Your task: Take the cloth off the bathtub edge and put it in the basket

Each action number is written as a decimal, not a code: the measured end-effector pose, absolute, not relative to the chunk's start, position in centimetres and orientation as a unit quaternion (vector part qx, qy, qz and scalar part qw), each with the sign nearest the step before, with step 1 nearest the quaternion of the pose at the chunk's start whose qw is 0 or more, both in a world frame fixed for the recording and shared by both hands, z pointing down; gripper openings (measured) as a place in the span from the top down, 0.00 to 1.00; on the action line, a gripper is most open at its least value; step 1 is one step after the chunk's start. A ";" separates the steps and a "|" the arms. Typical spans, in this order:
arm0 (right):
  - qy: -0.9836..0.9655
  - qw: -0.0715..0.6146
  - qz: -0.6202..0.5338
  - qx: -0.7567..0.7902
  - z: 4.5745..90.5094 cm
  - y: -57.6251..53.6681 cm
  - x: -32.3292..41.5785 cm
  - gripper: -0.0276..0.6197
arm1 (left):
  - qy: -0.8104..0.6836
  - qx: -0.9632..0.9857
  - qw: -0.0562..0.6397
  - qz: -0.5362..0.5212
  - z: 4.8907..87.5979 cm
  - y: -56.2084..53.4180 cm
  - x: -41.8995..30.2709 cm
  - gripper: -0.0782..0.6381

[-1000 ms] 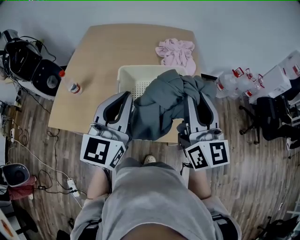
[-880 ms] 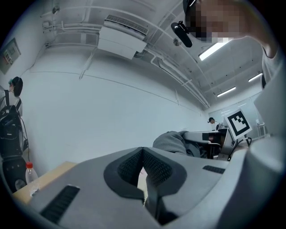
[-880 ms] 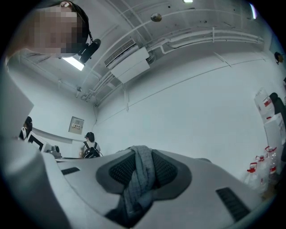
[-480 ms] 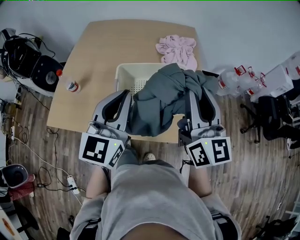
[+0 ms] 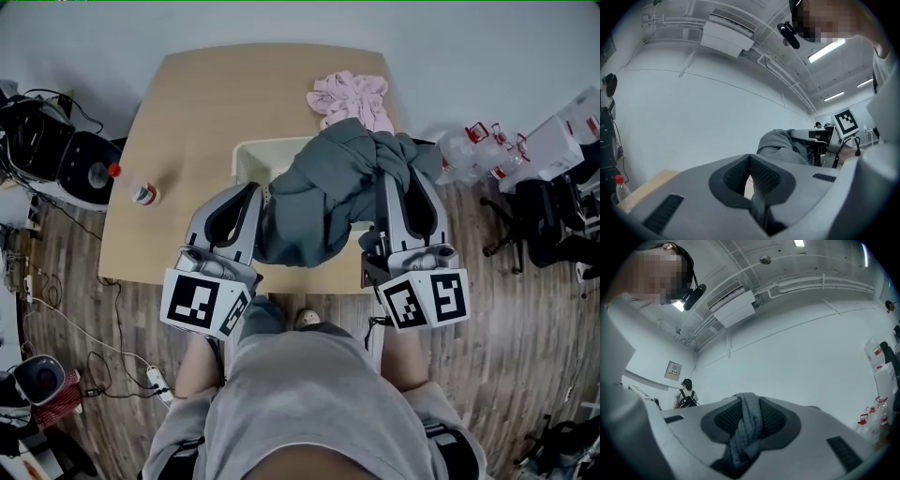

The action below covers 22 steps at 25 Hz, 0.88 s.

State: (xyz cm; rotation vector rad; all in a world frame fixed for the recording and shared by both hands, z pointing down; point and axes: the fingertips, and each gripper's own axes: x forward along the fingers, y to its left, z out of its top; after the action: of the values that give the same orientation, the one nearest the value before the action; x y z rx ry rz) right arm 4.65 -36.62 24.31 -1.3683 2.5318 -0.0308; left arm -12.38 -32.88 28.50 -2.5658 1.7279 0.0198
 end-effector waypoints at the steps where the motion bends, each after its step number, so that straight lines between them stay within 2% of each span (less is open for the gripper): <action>1: 0.870 0.132 -0.009 -0.475 24.1 -36.9 4.4 0.79 | 0.555 -0.831 0.023 0.006 28.5 -33.2 -12.8 0.87; 12: 0.841 0.125 0.007 -0.526 23.0 -41.5 0.1 0.79 | 0.507 -0.862 0.008 0.006 29.0 -38.9 -17.6 0.87; 22: 0.814 0.119 0.011 -0.569 23.9 -43.6 -1.5 0.79 | 0.462 -0.887 0.006 0.007 29.4 -41.6 -19.2 0.87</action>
State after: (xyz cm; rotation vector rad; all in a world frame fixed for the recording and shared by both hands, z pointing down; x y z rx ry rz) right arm -1.47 -43.58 23.86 -1.6632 2.3786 0.0318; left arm -19.18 -41.64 29.42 -2.7747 1.4455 0.0215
